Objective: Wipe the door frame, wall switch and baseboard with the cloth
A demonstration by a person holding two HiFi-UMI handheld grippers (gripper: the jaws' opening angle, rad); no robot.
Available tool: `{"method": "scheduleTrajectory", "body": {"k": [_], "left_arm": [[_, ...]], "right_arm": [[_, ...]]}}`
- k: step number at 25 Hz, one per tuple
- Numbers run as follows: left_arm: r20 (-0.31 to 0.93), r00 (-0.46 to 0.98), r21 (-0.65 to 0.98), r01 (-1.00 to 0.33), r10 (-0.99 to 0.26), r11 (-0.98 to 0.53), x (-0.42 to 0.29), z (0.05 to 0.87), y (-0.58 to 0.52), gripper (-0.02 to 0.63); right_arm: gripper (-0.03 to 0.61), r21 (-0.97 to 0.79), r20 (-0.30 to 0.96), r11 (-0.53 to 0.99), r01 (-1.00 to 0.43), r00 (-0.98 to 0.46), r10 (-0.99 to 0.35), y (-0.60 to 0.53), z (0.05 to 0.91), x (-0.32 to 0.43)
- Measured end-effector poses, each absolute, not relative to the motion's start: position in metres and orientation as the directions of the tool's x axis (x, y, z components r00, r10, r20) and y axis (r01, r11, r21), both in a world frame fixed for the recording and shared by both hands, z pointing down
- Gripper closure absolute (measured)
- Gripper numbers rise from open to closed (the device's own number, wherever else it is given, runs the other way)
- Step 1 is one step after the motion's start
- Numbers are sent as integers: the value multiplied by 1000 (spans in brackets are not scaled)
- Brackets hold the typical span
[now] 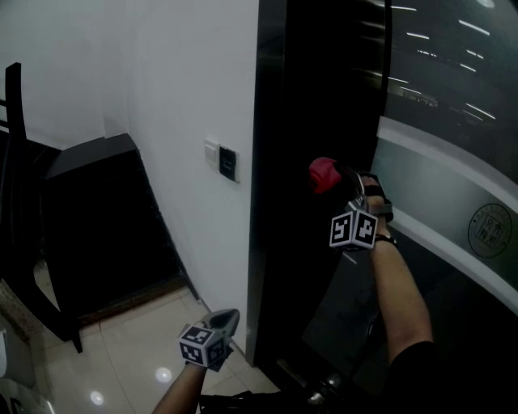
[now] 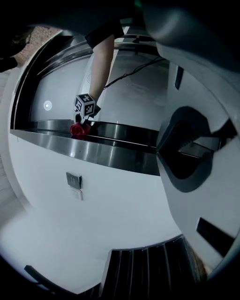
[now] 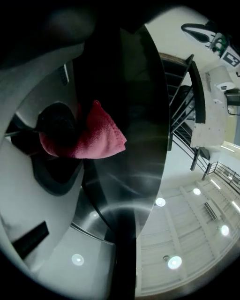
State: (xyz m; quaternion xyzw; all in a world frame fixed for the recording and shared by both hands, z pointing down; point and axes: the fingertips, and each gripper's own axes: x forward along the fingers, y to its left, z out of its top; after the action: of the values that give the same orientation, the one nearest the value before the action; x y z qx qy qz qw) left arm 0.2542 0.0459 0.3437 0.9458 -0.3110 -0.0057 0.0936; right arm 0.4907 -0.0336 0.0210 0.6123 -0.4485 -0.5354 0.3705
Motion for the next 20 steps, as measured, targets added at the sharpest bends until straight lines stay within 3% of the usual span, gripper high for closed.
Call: {"method": "scheduleTrajectory", "body": {"k": [7, 20], "left_arm": [[63, 788, 178, -612, -612, -771, 244, 349, 43, 621], [70, 789, 189, -611, -610, -768, 246, 353, 47, 621]], "right_arm": [[517, 957, -277, -283, -60, 100, -956, -57, 57, 500], [517, 978, -210, -211, -1, 67, -975, -60, 94, 497]]}}
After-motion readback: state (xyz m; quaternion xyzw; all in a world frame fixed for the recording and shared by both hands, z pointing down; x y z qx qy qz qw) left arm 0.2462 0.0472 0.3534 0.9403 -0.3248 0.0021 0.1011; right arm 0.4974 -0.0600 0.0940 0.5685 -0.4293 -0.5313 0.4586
